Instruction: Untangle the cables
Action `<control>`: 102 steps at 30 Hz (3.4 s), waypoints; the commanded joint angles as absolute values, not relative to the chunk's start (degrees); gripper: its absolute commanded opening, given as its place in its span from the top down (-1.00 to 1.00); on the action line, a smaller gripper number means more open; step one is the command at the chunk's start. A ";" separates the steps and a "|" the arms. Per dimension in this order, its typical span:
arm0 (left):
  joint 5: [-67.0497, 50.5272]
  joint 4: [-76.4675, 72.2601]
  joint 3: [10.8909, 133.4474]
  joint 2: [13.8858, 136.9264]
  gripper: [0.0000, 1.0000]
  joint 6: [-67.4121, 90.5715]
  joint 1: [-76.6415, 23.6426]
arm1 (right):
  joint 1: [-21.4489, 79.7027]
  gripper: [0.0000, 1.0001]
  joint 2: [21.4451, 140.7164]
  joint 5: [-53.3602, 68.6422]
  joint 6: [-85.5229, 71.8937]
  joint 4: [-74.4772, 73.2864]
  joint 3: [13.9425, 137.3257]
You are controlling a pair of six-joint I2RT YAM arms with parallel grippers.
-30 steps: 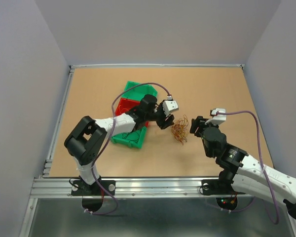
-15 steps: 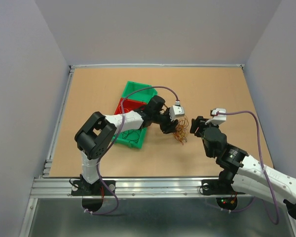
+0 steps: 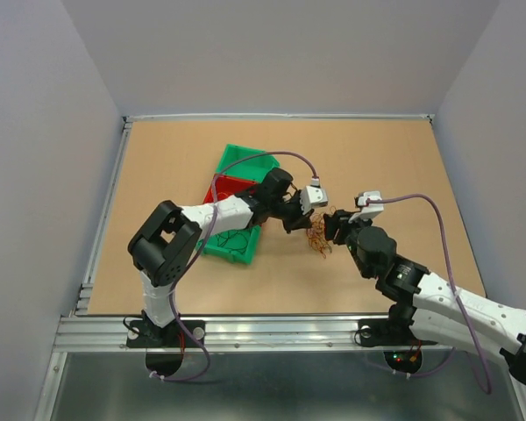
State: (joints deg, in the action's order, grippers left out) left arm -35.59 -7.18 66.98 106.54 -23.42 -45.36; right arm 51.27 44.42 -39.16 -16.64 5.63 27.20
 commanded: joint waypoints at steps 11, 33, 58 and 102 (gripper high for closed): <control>-38.41 -9.32 65.22 92.03 1.00 -21.71 -42.89 | 48.61 -0.18 54.93 -29.02 -5.54 42.34 18.99; -22.18 2.05 109.07 81.05 1.00 -8.62 -42.81 | 28.67 0.43 92.73 -19.71 -24.59 51.50 29.55; -31.00 -24.96 81.48 66.62 1.00 15.81 -9.49 | 23.99 -0.41 76.73 -12.69 -20.40 58.87 17.23; -31.12 -40.95 55.11 64.07 1.00 16.26 -9.67 | 30.59 0.99 67.41 0.63 -3.60 21.72 66.52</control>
